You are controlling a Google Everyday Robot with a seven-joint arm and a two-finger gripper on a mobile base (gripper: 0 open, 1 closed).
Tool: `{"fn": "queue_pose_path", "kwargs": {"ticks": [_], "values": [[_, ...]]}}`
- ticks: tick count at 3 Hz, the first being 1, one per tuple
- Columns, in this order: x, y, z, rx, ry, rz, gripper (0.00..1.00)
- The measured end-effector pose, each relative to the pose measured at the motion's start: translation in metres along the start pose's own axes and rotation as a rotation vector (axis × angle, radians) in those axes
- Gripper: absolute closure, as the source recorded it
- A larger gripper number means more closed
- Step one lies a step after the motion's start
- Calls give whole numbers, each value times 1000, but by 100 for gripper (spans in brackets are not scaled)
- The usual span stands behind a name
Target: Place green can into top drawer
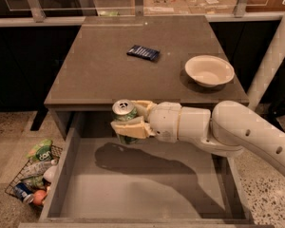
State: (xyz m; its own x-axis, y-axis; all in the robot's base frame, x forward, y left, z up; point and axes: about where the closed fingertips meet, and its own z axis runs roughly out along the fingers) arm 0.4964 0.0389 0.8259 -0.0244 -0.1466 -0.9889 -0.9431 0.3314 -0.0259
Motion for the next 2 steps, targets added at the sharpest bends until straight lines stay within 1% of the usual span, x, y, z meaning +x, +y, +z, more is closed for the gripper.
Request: {"fn": "queue_pose_path", "kwargs": {"ticks": [1,2], "values": [[0,0,0,1,-1,1,100],[19,-3,6,-28,-24,2,100]]}}
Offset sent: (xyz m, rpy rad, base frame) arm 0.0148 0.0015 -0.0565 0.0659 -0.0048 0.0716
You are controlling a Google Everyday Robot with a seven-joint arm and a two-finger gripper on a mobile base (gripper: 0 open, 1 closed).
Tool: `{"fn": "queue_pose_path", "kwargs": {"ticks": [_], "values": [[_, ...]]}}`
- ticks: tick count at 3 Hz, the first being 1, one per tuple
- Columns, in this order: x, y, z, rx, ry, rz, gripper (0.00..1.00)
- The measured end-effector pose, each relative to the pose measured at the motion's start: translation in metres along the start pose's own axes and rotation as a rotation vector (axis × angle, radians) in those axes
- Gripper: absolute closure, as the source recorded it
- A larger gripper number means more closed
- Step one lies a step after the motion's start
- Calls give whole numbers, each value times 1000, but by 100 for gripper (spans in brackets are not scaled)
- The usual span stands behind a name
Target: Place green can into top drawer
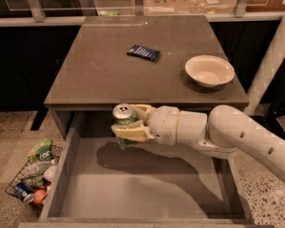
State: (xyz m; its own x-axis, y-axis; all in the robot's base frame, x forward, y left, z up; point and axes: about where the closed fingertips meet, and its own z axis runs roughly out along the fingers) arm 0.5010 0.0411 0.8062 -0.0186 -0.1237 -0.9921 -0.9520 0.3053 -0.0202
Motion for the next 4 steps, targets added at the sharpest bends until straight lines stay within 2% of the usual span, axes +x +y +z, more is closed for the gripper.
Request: {"fn": "queue_pose_path", "kwargs": {"ticks": [2,3,4], "values": [[64,13,-19,-50,18,14,100],[98,19,-19,-78,-8,25,100],[122,22,-17,-89,-42,30,100]]}}
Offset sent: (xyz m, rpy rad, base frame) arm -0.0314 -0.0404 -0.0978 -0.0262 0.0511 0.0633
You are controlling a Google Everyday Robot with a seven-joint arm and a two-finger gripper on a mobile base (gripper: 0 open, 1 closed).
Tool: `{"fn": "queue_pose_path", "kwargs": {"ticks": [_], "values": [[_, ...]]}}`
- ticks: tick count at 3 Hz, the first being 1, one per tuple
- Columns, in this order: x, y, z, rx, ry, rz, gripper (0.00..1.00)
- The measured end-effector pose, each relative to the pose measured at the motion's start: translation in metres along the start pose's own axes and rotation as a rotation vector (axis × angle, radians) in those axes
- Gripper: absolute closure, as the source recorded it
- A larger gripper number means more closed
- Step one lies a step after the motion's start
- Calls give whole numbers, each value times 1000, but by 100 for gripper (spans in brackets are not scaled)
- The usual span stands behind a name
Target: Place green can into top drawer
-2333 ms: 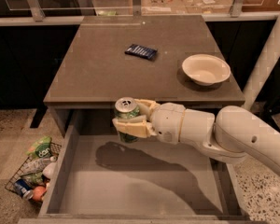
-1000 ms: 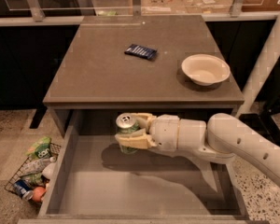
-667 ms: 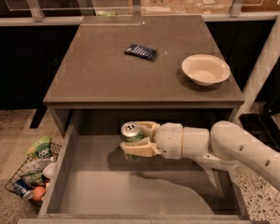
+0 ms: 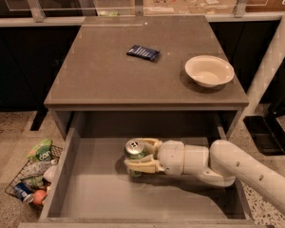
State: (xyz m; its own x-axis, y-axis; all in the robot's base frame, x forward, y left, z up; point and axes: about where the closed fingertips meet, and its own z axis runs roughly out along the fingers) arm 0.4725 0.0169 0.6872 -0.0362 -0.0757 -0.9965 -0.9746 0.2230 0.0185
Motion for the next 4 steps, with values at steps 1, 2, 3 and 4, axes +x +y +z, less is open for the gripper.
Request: {"fn": "queue_pose_path", "kwargs": {"ticks": [1,2,3,4], "values": [[15,3,4,-5,-18,-2,100],[14,4,5,-9,-19,-2,82],[14,5,7,-12,-20,-3,59],[14,6,8,-15,-20,-3,37]]}}
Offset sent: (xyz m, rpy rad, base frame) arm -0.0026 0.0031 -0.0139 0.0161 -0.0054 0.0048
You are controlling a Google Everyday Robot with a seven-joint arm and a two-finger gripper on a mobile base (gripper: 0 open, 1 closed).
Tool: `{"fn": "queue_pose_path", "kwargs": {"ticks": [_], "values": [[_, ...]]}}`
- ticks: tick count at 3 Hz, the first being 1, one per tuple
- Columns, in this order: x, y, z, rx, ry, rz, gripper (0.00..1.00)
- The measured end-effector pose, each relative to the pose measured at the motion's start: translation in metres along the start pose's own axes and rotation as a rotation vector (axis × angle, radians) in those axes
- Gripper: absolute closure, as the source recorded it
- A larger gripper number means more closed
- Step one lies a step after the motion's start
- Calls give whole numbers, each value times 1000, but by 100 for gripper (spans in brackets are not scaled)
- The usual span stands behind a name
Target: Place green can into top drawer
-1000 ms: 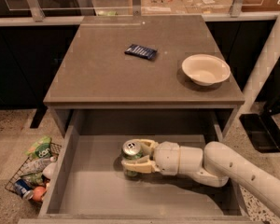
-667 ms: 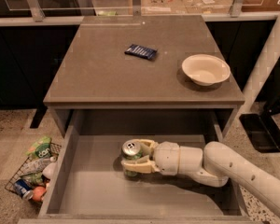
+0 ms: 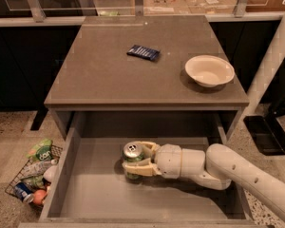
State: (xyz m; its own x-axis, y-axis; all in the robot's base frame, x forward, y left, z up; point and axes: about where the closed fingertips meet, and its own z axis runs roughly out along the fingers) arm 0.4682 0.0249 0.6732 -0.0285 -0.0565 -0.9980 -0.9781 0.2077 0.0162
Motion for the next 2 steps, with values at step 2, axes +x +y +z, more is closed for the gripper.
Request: {"fn": "queue_pose_path", "kwargs": {"ticks": [2], "values": [[-1,2,3,-7,-1,-1,0]]}}
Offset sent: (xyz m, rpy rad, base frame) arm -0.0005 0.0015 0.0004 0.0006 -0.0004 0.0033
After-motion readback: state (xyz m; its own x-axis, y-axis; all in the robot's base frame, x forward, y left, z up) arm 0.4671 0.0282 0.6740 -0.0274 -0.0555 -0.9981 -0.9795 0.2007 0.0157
